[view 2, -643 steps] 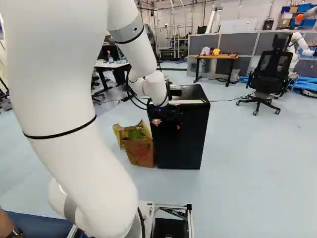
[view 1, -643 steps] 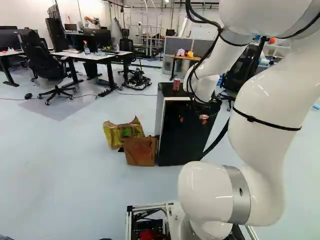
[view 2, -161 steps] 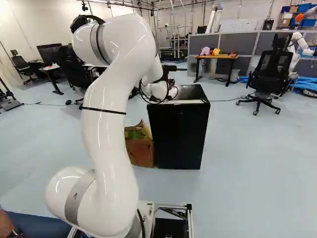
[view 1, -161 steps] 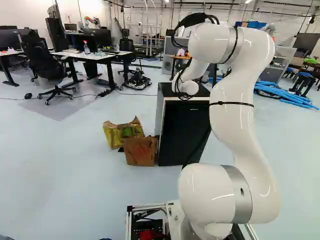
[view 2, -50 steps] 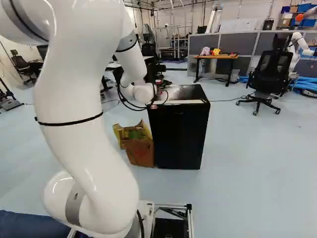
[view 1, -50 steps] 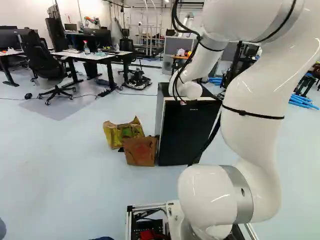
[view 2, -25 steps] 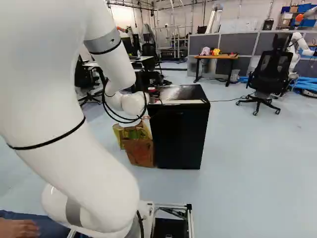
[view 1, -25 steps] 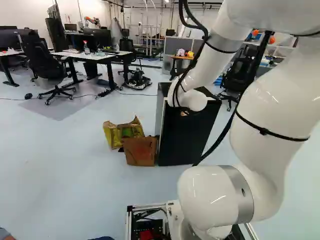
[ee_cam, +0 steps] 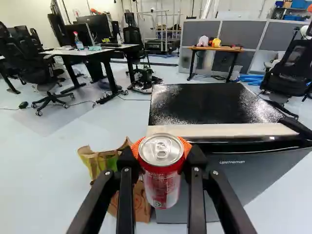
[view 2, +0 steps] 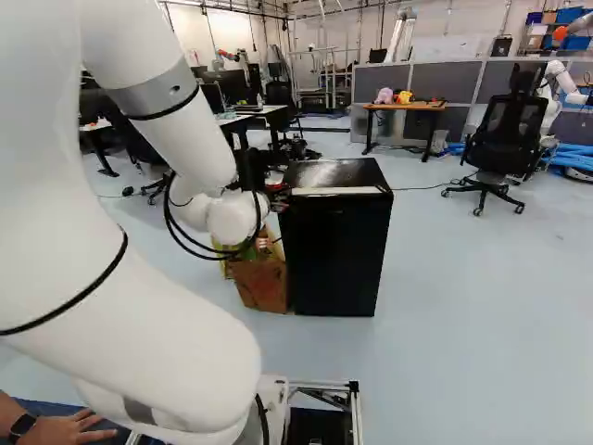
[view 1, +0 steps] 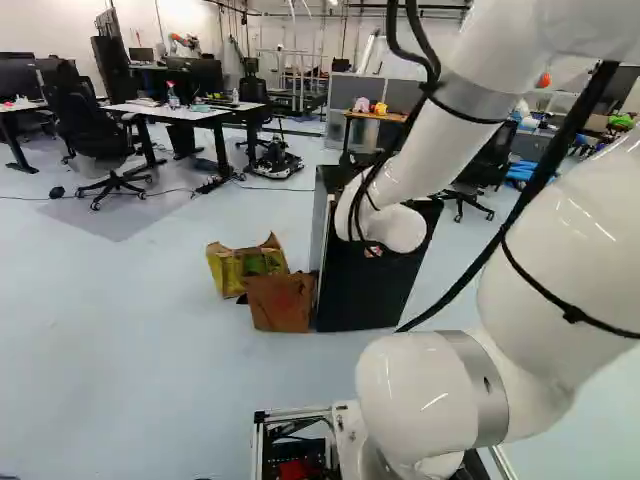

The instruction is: Grab a drink from the fridge

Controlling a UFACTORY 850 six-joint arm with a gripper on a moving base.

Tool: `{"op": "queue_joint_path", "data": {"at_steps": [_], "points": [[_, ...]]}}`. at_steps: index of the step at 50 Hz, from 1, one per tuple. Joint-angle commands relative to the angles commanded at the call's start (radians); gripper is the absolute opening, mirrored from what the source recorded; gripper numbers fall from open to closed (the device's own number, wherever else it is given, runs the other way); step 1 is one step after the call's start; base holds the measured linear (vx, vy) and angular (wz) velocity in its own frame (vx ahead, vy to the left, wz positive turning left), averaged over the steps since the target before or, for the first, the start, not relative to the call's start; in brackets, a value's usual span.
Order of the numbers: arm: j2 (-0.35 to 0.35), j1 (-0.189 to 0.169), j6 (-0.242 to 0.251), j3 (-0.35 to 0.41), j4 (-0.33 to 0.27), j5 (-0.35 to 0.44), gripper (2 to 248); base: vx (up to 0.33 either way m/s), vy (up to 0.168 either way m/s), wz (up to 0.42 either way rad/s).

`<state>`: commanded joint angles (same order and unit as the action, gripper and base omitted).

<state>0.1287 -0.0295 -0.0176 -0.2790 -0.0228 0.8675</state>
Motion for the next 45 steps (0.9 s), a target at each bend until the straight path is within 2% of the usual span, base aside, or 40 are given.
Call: {"op": "queue_joint_path", "data": {"at_steps": [23, 45], "points": [[0.095, 0.019, 0.011, 0.121, 0.014, 0.003, 100, 0.0, 0.0, 0.0], [0.142, 0.028, 0.017, 0.181, 0.022, 0.005, 100, 0.0, 0.0, 0.0]]}}
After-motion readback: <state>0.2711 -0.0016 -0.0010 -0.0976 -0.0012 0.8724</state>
